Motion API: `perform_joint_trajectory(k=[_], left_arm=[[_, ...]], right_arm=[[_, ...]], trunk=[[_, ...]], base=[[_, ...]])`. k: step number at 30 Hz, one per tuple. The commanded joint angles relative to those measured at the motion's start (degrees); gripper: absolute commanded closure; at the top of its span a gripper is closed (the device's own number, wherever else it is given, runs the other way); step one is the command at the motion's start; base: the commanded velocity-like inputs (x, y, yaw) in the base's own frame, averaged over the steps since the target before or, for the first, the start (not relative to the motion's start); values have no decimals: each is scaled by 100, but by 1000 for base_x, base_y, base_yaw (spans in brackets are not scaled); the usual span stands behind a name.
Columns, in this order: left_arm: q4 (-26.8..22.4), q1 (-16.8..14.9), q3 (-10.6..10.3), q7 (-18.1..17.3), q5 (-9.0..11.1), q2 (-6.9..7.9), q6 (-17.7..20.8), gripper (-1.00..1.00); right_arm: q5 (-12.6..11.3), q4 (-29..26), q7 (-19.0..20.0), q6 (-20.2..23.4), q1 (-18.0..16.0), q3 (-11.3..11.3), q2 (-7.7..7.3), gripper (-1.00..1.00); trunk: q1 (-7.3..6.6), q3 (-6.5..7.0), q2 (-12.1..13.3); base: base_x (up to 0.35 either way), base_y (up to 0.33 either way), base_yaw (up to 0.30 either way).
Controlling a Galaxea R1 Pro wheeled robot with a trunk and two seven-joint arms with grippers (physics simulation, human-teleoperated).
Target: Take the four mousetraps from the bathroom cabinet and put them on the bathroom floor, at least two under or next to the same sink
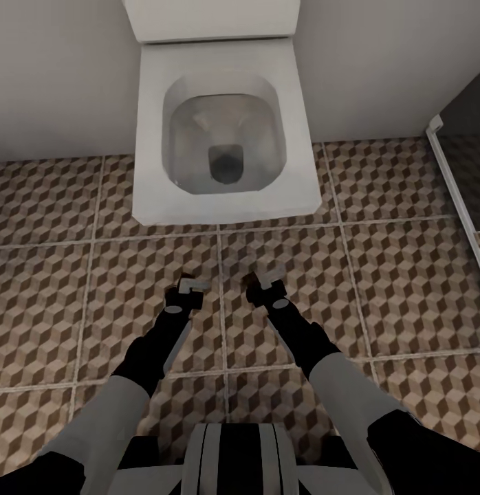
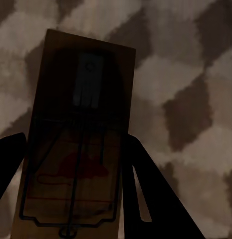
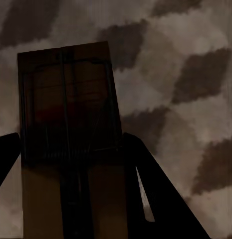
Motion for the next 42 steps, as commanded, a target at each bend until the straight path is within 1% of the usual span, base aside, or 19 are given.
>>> perform_joint_trajectory(k=[1,14,26,34,39,42], left_arm=[[-6,-1,-18,39,15,3,30,100],[11,-5,-19,39,22,11,29,100],[49,-1,-18,39,16,11,29,100],[52,1,-27,39,14,12,21,100],[50,1,-27,39,15,12,21,100],[67,1,-32,39,19,12,21,100]], right_arm=[[39,-7,-15,40,-1,12,0,100],[39,-7,-15,38,-1,12,0,100],[41,-7,-15,38,-1,10,0,100],[46,-3,-25,51,-1,10,0,100],[61,1,-138,60,-1,9,0,100],[113,1,-248,60,-1,9,0,100]], trunk=[[1,-3,-1],[1,-3,-1],[1,-3,-1],[1,-3,-1],[1,-3,-1],[1,-3,-1]], base=[[127,0,0],[27,0,0],[146,0,0],[32,0,0],[2,0,0],[0,0,0]])
